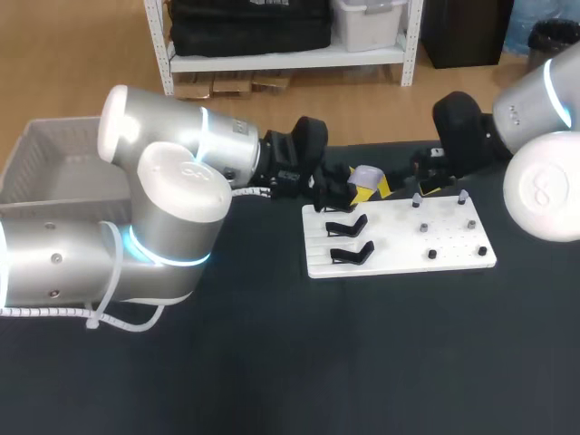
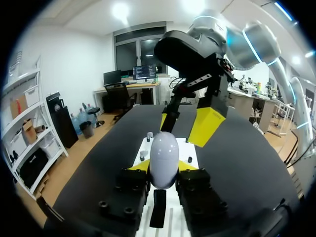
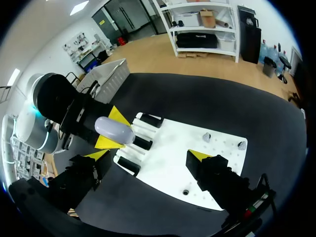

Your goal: Pick up each earbud case from the left stands, insert the matching earbuds, close the lid, and place the case in the box.

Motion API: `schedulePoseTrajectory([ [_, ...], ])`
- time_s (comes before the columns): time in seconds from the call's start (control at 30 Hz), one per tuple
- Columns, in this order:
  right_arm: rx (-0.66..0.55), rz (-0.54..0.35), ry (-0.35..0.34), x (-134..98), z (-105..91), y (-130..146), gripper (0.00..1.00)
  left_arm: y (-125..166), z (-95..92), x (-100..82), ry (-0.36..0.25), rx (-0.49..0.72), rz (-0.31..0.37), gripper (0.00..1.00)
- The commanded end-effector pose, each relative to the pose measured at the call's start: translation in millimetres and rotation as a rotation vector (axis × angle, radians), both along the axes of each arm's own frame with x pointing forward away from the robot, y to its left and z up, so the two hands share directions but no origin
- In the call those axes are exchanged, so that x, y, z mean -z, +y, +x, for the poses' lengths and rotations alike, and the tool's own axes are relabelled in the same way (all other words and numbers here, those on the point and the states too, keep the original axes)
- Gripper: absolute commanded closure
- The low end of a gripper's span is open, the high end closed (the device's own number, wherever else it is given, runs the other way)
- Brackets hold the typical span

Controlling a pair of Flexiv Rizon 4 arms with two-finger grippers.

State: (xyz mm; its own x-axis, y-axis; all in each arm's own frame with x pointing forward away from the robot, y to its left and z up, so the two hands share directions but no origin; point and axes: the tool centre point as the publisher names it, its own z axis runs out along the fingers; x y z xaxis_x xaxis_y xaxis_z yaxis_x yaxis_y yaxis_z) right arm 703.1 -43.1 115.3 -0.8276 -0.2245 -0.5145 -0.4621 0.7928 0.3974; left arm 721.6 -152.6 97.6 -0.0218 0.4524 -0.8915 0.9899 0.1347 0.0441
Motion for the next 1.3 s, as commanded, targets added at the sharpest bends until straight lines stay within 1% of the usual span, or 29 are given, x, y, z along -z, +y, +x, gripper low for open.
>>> schedulePoseTrajectory([
  [0.03,-0.004,0.005,0.007,1,3.6,0,0.00,1,-4.4,-0.4,-0.005,0.004,-0.009,1.00],
  [0.5,0.011,0.000,0.002,-3,9.9,-4,0.00,1,-13.5,-0.1,0.000,0.029,-0.016,1.00],
  [0.67,0.037,-0.017,-0.022,-10,12.3,-12,0.00,0,-16.3,2.0,0.008,0.040,-0.026,1.00],
  [0.7,0.044,-0.036,-0.032,-13,12.4,-16,0.00,0,-15.9,3.2,0.012,0.041,-0.037,1.00],
  [0.8,0.061,-0.096,-0.065,-20,13.5,-32,0.00,2,-13.6,3.4,0.027,0.064,-0.119,1.00],
  [0.97,0.061,-0.240,-0.095,-21,16.9,-66,0.00,5,-8.7,-3.6,0.026,0.070,-0.247,1.00],
  [1.03,0.058,-0.284,-0.099,-21,17.7,-77,0.00,5,-7.4,-6.5,0.023,0.069,-0.271,1.00],
  [1.1,0.053,-0.311,-0.106,-21,18.3,-87,0.00,5,-5.6,-12.3,0.010,0.062,-0.314,1.00],
  [1.17,0.044,-0.358,-0.108,-20,18.5,-94,0.00,5,-4.0,-17.5,0.013,0.060,-0.336,1.00],
  [1.23,0.054,-0.440,-0.094,-18,18.6,-101,0.00,4,-1.8,-22.1,0.024,0.055,-0.349,1.00],
  [1.3,0.054,-0.440,-0.094,-18,18.6,-101,0.00,4,-0.2,-26.9,0.032,0.058,-0.365,1.00],
])
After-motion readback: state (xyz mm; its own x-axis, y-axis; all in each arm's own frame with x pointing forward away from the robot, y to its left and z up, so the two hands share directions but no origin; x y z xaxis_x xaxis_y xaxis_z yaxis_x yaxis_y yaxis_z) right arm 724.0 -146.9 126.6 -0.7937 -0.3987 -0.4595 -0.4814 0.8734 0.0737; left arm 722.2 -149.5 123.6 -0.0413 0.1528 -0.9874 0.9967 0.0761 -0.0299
